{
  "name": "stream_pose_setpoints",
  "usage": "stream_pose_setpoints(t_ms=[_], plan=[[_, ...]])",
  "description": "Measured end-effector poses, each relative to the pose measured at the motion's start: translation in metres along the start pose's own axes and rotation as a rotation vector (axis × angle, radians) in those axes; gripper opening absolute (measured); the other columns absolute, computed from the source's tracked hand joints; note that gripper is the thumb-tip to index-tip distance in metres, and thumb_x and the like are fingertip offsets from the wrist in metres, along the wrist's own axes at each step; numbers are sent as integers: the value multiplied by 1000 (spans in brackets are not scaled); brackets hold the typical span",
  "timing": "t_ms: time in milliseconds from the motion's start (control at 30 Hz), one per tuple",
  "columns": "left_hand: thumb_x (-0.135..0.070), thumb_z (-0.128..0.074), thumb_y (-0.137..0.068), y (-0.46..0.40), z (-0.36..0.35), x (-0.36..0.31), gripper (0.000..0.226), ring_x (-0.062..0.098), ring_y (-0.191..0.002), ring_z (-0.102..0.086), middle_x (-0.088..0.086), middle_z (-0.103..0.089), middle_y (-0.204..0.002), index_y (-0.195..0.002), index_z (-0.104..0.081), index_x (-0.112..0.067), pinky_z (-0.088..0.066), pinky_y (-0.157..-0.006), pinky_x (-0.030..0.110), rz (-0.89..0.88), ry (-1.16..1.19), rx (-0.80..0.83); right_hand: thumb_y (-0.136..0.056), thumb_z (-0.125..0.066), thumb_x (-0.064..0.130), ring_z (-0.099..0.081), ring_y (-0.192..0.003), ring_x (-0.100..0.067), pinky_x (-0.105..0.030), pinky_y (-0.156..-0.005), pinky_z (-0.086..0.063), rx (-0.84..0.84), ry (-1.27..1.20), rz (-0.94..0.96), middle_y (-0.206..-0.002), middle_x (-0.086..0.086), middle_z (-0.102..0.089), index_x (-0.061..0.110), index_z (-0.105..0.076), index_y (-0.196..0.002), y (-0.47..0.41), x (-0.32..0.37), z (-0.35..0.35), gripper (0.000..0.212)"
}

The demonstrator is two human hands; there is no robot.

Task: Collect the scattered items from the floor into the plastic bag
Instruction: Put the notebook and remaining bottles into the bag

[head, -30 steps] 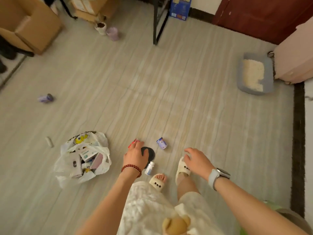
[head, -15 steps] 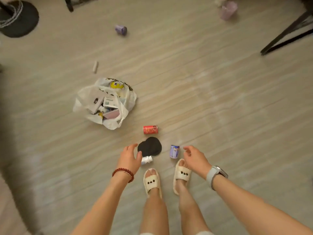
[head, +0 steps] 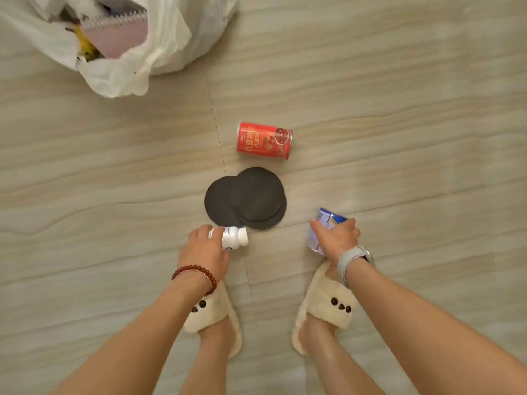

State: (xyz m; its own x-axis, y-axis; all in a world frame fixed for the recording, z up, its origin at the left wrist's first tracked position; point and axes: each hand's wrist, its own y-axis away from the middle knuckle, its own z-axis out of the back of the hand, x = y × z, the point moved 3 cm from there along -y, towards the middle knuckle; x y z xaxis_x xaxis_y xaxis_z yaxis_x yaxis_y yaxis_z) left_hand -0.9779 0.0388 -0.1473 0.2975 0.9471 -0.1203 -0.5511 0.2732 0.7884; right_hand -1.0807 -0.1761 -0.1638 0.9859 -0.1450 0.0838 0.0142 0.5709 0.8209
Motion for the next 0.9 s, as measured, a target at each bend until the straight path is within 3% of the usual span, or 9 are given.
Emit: stream_pose_setpoints(t_ms=[100, 233, 333, 400, 500, 600, 667, 800, 900], plan=[[-21, -48, -88, -32, -38, 4, 48, 26, -130, -29, 6, -37, -137, -134, -33, -22, -28, -103, 41, -90, -185, -56, -79, -64, 32, -40, -121, -40, -41, -99, -36, -35, 16, 17, -134, -23, -33, 4, -10, -139, -29, -7, -21, 85], [-24, -56, -83, -49, -53, 8, 46, 27, -112, -48, 5, -49, -119, -125, -39, -19, -33, -100, 40, -96, -258, -42, -76, -64, 28, -50, -109, -41, -45, -94, -44, -28, 81, 130, -124, -23, -46, 5, -22, -130, -40, -7, -29, 72], [-32, -58, -80, -41, -37, 7, 49, 29, -99, -53, 8, -48, -115, -123, -38, -16, -45, -79, 37, -67, -72, 66, -75, -64, 31, -61, -82, -28, -35, -67, -52, 83, 139, 212, -109, -15, -58, 9, -27, -123, -25, 3, -20, 65], [-33, -58, -79, -29, -14, 6, 51, 29, -86, -54, 8, -47, -113, -123, -39, -16, -46, -68, 33, -13, 134, 54, -77, -64, 30, -56, -64, -14, -24, -50, -43, 140, 123, 237, -95, -8, -61, 10, -29, -118, -2, 14, -11, 57], [-33, -61, -76, -10, 34, 4, 48, 31, -85, -54, 9, -47, -111, -117, -44, -16, -47, -75, 34, 73, 390, -20, -79, -64, 29, -58, -73, -17, -32, -70, -50, 187, 53, 249, -77, 2, -58, 11, -29, -116, 40, 37, 3, 53], [-30, -63, -76, 6, 91, 4, 44, 30, -94, -54, 11, -51, -109, -113, -48, -12, -43, -80, 33, 80, 553, -87, -79, -65, 30, -60, -90, -25, -40, -88, -49, 182, -53, 241, -78, 4, -58, 9, -28, -119, 80, 67, 12, 58], [-29, -64, -77, 23, 143, 16, 38, 27, -90, -54, 10, -54, -104, -108, -52, -11, -41, -75, 29, 105, 670, -142, -78, -67, 32, -60, -95, -25, -43, -94, -47, 205, -156, 236, -80, 6, -59, 9, -28, -119, 115, 98, 13, 61], [-32, -61, -82, 41, 217, 33, 21, 16, -70, -51, -2, -55, -78, -94, -52, -18, -38, -57, 25, 183, 927, -229, -76, -70, 33, -60, -95, -20, -42, -95, -46, 277, -263, 310, -90, 6, -61, 16, -31, -111, 157, 157, 13, 55], [-35, -60, -82, 40, 259, 57, 24, 13, -67, -53, 3, -58, -81, -94, -55, -15, -41, -57, 23, 223, 1103, -336, -77, -71, 21, -56, -82, -8, -29, -82, -44, 329, -330, 478, -95, 4, -57, 15, -33, -111, 181, 208, 14, 51]])
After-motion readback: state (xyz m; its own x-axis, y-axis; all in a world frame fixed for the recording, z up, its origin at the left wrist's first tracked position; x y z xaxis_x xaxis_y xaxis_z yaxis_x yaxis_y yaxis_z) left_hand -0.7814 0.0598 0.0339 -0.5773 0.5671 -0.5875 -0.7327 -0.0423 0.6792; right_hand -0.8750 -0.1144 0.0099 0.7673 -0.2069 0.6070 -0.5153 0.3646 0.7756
